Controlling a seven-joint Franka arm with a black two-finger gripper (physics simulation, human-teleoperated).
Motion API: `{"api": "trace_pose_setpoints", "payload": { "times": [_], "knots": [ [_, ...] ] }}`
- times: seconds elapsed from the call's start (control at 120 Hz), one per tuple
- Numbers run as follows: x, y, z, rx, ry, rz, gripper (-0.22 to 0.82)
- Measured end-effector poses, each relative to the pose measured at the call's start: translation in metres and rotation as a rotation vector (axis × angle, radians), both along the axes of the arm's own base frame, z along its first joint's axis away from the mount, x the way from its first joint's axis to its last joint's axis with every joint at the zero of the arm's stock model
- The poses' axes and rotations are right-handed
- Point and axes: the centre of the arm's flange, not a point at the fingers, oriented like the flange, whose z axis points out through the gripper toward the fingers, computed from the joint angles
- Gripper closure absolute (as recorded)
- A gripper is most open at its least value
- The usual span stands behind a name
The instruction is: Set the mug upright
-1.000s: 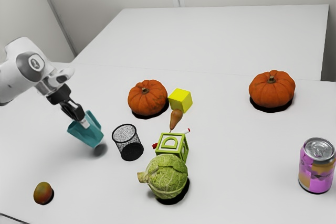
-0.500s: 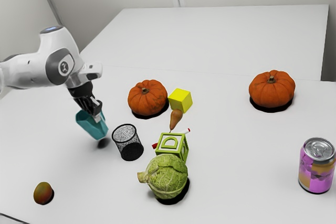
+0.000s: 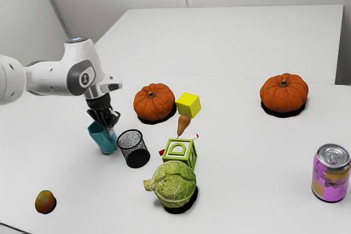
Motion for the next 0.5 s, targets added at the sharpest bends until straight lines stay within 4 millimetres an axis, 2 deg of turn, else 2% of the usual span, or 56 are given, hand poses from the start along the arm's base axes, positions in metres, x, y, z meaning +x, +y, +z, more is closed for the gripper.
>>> {"api": "trace_pose_setpoints", "payload": {
  "times": [0.042,0.158,0.242,0.367,0.425,0.5],
  "knots": [
    [0.0,0.0,-0.004,0.0,0.005,0.011,0.72],
    [0.0,0.005,-0.005,0.002,0.004,0.047,0.45],
    [0.0,0.006,0.005,0.007,-0.014,0.064,0.31],
    [-0.003,0.001,0.049,0.02,-0.082,0.074,0.17],
    [-0.003,-0.003,0.078,0.024,-0.12,0.077,0.13],
    [0.011,-0.015,0.119,0.021,-0.162,0.066,0.09]
  ]
}}
